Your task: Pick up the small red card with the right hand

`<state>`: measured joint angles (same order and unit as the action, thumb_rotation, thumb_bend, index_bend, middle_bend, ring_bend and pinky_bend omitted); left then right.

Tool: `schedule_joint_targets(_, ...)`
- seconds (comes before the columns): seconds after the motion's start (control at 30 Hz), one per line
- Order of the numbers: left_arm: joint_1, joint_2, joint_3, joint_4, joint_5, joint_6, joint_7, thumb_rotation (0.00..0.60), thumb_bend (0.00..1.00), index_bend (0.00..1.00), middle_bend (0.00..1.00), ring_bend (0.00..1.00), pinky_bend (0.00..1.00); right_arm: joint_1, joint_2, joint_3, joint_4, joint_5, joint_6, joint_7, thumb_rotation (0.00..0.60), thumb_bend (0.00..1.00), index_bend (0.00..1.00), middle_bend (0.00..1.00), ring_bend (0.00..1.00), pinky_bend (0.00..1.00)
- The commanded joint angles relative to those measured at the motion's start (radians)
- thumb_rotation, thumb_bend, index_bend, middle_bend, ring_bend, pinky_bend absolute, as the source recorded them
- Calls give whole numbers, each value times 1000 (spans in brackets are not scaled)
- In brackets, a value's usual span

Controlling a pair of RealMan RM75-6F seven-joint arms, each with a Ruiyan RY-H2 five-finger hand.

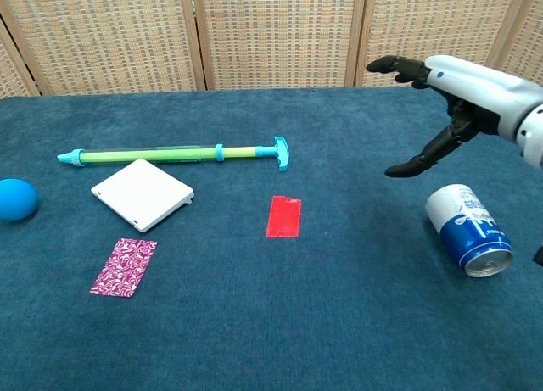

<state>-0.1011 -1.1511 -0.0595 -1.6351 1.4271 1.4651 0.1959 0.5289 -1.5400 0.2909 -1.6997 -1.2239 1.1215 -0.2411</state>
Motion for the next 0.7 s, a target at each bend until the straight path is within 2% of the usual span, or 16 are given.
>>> schedule_joint_targets(0.03, 0, 1, -2, 1, -5, -3, -5, 600, 144, 0, 0, 0, 52, 28, -43, 7, -5, 28, 6, -50, 600, 86, 40, 0, 0, 0)
schedule_joint_targets(0.4, -4, 5, -5, 7, -19, -16, -18, 600, 144, 0, 0, 0, 52, 105, -189, 2, 57, 102, 29, -242, 600, 86, 42, 0, 0, 0)
schedule_joint_targets(0.7, -6, 10, -8, 12, -27, -24, -42, 600, 144, 0, 0, 0, 51, 151, -284, 3, 118, 156, 20, -298, 600, 86, 48, 0, 0, 0)
